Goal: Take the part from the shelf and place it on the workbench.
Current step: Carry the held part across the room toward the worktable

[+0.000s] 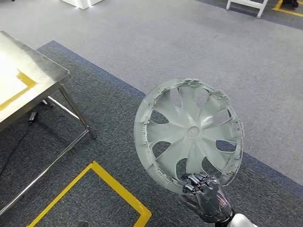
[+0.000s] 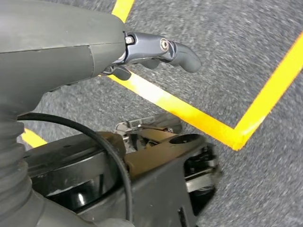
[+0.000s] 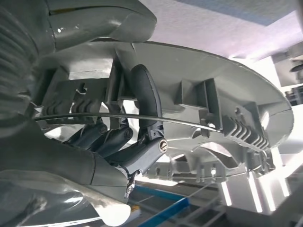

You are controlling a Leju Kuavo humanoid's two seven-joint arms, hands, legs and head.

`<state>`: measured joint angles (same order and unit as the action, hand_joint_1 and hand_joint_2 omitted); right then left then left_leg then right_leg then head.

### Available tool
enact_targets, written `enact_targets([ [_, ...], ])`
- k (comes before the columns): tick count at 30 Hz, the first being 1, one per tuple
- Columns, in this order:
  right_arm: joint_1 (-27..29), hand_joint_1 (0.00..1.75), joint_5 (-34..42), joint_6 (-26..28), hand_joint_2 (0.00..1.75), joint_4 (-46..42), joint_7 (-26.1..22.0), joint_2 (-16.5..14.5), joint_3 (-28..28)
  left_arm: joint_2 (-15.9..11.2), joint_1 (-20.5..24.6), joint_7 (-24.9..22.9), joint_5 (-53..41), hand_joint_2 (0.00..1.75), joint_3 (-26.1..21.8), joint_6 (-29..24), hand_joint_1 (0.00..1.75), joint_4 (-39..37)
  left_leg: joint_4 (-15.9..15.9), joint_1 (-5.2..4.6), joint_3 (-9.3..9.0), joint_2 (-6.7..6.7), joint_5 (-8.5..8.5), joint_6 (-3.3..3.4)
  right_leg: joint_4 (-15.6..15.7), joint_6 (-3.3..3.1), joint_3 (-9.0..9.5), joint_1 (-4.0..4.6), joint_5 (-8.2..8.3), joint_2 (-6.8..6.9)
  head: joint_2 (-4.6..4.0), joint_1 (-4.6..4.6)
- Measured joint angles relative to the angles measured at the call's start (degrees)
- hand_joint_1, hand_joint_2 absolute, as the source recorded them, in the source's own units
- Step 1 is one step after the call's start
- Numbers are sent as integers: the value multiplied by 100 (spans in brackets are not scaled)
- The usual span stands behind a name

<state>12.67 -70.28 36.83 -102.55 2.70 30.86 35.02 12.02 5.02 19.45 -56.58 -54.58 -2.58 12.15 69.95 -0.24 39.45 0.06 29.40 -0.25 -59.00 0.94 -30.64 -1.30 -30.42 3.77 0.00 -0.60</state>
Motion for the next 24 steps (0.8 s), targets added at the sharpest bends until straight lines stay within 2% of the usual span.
enact_targets([
  [2, 5, 175, -7, -1, 175, 0, 2, -2, 0, -2, 9, 1, -1, 175, 3, 0, 0, 0, -740, -74, -361, 295, -280, 97, 11, 35, 50, 21, -55, 130, 0, -1],
  [3, 5, 175, -10, -1, 175, 0, 3, -3, 1, -3, 17, 1, -3, 175, 5, 1, 0, 0, -951, -115, -457, 417, -317, 139, 18, 61, 72, 34, -76, 196, 0, -5],
  [4, 6, 175, -16, -2, 175, 0, 2, -5, 2, -4, 20, 2, -7, 175, 9, 1, 0, 0, -1013, -150, -476, 468, -283, 168, 30, 88, 86, 44, -89, 263, 0, -9],
  [6, 0, 175, -23, -1, 175, -1, 2, -9, 1, -6, 8, 2, -15, 175, 18, 1, 0, 0, -1074, -143, -484, 346, -298, 214, 54, 140, 132, 48, -122, 377, 1, -15],
  [7, -6, 175, -26, 0, 175, -2, 1, -11, -2, -7, 0, 6, -16, 175, 22, 1, 0, 0, -1114, -122, -512, 272, -312, 246, 13, 161, 132, 41, -174, 306, 1, -24],
  [8, -13, 175, -25, 1, 175, -2, 3, -12, -5, -7, 0, 11, -16, 175, 26, 3, 0, 0, -1155, -99, -543, 203, -328, 280, -126, 178, 80, 33, -267, 158, 1, -36],
  [10, -15, 175, -27, 3, 175, 8, 5, -13, -8, -3, 18, 22, -15, 175, 33, 10, 0, 0, -1193, -71, -580, 60, -337, 327, -760, 200, -230, 19, -565, -225, 0, -74],
  [11, -11, 175, -30, 3, 175, 13, 4, -14, -5, -1, 25, 24, -15, 175, 34, 13, 0, 0, -1192, -69, -583, -15, -333, 338, -1158, 211, -460, 15, -704, -321, 0, -81],
  [12, -5, 175, -34, 3, 175, 18, 2, -14, -2, 1, 26, 24, -15, 175, 35, 15, 0, 0, -1189, -66, -589, -96, -326, 342, -1456, 223, -661, 12, -764, -359, 0, -87],
  [13, -1, 175, -37, 3, 175, 20, -1, -15, 0, 3, 22, 24, -15, 175, 36, 16, 0, 0, -1185, -63, -600, -180, -319, 340, -1564, 234, -779, 7, -704, -370, 0, -86],
  [14, 0, 175, -39, 2, 175, 22, -2, -15, 1, 3, 17, 24, -15, 175, 36, 16, 0, 0, -1175, -55, -614, -264, -308, 327, -1435, 245, -782, -2, -521, -377, 0, -85],
  [15, 1, 175, -39, 2, 175, 25, -1, -15, -1, 4, 15, 24, -14, 175, 36, 16, 0, 0, -1155, -40, -630, -350, -289, 306, -1094, 259, -674, -20, -251, -413, 0, -87],
  [16, 0, 175, -38, 2, 175, 30, -1, -16, -1, 4, 15, 24, -14, 175, 36, 16, 0, 0, -1130, -28, -635, -432, -264, 274, -717, 276, -526, -44, -39, -518, 0, -88],
  [17, 3, 175, -38, 2, 175, 35, -1, -17, -1, 2, 22, 23, -14, 175, 36, 16, 0, 0, -1083, -22, -619, -508, -237, 240, -374, 284, -375, -69, 89, -648, 0, -93],
  [18, 6, 175, -38, 2, 175, 40, -1, -19, 1, 0, 28, 23, -15, 175, 36, 16, 0, 0, -1049, -18, -588, -577, -224, 206, -163, 277, -277, -85, 136, -756, 1, -97],
  [19, 9, 175, -39, 3, 175, 45, -2, -20, 2, -3, 26, 22, -15, 175, 37, 16, 0, 0, -1030, -17, -553, -640, -223, 174, -96, 254, -235, -86, 103, -820, 1, -92],
  [21, 10, 175, -42, 2, 175, 47, -1, -24, 2, -9, 4, 22, -15, 175, 37, 16, 0, 0, -1021, -7, -509, -732, -235, 120, -76, 180, -210, -79, 98, -734, 2, -86],
  [22, 7, 175, -41, 2, 175, 46, 2, -27, 1, -12, -9, 22, -15, 175, 37, 16, 0, 0, -988, -14, -496, -667, -213, 90, -65, 142, -190, -81, 98, -670, 2, -70],
  [24, 10, 175, -38, 3, 175, 46, 6, -33, -3, -16, -4, 22, -16, 175, 37, 16, 0, 0, -637, -24, -343, -362, -9, 25, -34, 70, -136, -89, 86, -515, 2, -35],
])
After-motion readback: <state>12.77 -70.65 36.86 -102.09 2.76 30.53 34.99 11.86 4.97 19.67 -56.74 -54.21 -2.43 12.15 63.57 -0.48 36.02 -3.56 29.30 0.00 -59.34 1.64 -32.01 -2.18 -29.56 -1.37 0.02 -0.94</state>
